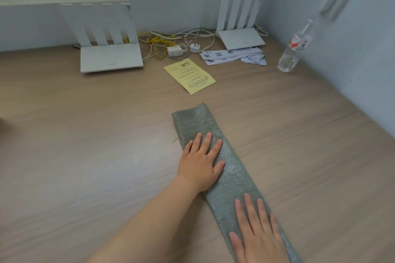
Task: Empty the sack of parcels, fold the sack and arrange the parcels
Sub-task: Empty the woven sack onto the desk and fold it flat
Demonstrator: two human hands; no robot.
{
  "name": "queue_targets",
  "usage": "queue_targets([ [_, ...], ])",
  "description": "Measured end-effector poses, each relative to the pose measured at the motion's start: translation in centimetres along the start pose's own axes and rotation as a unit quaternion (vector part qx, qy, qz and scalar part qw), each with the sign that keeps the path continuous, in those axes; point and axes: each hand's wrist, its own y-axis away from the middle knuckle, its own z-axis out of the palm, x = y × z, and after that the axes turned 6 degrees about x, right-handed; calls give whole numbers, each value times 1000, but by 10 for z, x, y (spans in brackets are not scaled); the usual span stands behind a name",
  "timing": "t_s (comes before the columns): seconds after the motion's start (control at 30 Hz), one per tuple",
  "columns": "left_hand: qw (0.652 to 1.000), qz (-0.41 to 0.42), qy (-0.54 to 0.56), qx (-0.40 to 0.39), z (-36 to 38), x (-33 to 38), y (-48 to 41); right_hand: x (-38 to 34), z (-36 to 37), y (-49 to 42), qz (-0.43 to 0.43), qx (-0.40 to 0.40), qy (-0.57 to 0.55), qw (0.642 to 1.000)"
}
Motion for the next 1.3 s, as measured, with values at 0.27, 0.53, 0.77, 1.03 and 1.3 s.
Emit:
queue_targets([
  [0.27, 999, -22, -30, 8, -4, -26, -15, 2, -4, 18, 18, 36, 25, 999],
  [0.53, 999, -46, -26, -3, -10, -40, -34, -6, 2, 32, 94, 39, 61, 993],
  [0.77, 997, -66, -25, -27, -14, -42, -42, -7, 2, 29, 96, 40, 65, 992],
  [1.03, 999, -41, 9, -17, -13, -21, 58, -21, -32, 28, 135, -74, 2, 988],
  [1.3, 999, 14, 21, -40, -64, -27, 186, -76, -101, -9, 192, -186, -85, 960],
])
